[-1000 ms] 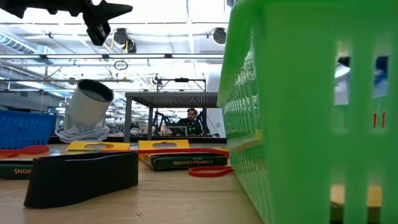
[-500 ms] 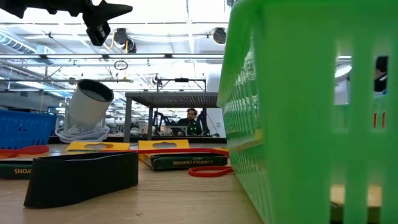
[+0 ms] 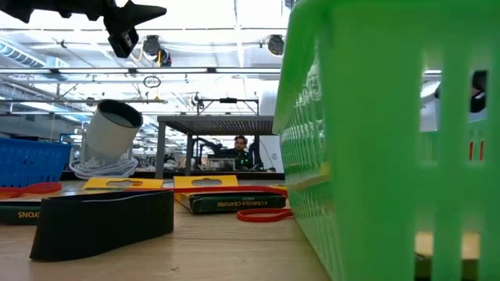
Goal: Pick & Place Office Desk Supplies
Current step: Put the orange rubber band into the blue bin
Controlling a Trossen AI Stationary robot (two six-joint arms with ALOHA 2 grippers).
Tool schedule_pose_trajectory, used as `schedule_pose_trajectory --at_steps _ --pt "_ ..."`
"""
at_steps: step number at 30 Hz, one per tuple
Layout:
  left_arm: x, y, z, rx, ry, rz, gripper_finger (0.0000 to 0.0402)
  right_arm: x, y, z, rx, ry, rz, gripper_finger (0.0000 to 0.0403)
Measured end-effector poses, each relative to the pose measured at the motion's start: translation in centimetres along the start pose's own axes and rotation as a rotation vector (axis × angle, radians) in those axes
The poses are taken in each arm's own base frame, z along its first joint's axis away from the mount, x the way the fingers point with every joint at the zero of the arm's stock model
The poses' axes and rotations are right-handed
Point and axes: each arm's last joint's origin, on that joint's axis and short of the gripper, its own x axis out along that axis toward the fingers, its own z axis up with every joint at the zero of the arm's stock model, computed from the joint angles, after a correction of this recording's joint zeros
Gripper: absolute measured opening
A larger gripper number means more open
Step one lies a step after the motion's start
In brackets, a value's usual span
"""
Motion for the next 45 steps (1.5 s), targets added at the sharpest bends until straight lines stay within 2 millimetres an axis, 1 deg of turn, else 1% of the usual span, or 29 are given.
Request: schedule_pose_trajectory --at_steps 3,7,11,15,18,21,24,27,31,34,39,42,45 --pt "0.0 0.0 0.0 0.000 0.001 0.000 0.0152 0.0 0.4 0.6 -0.049 -0.067 0.043 0.0115" --pt "0.0 0.0 0.0 0.005 0.008 -0.010 0.0152 -0.3 1.3 2.0 -0.177 -0.236 0.084 0.0114" --pt "0.0 -0.1 0.0 0.013 0.011 -0.027 0.0152 -0.8 1.8 3.3 -0.300 -0.432 0.035 0.0114" --pt "0.0 -0.2 0.0 0.100 0.021 -0.062 0.0152 -1.4 2.0 4.5 -0.432 -0.569 -0.003 0.0114" --pt "0.0 -0.3 -0.1 0.204 0.030 -0.095 0.0152 -1.9 1.8 5.4 -0.475 -0.684 -0.099 0.0112" --pt "0.0 -0.2 -0.2 0.280 0.044 -0.100 0.0152 -2.4 1.3 6.1 -0.511 -0.756 -0.226 0.0108" --pt "0.0 -0.1 -0.5 0.311 0.083 -0.084 0.0152 -2.9 0.7 6.8 -0.543 -0.819 -0.347 0.0105" --pt "-0.1 0.1 -0.6 0.292 0.133 -0.029 0.0152 -3.5 0.2 7.6 -0.513 -0.898 -0.453 0.0105" --pt "0.1 0.2 -0.2 0.217 0.275 0.117 0.0152 -4.1 -0.5 8.4 -0.412 -0.987 -0.541 0.0104" --pt "0.6 -0.3 0.7 0.174 0.406 0.209 0.0152 -3.9 -1.2 8.8 -0.370 -0.991 -0.571 0.0101" --pt "2.8 -1.3 2.1 0.125 0.598 0.293 0.0152 -2.8 -2.3 9.2 -0.263 -0.980 -0.567 0.0095" --pt "4.4 -1.6 2.1 0.081 0.764 0.360 0.0152 -1.9 -2.5 9.3 -0.222 -0.964 -0.562 0.0093" --pt "5.9 -1.6 1.5 0.030 0.945 0.442 0.0152 -1.0 -2.4 9.4 -0.222 -0.957 -0.555 0.0093"
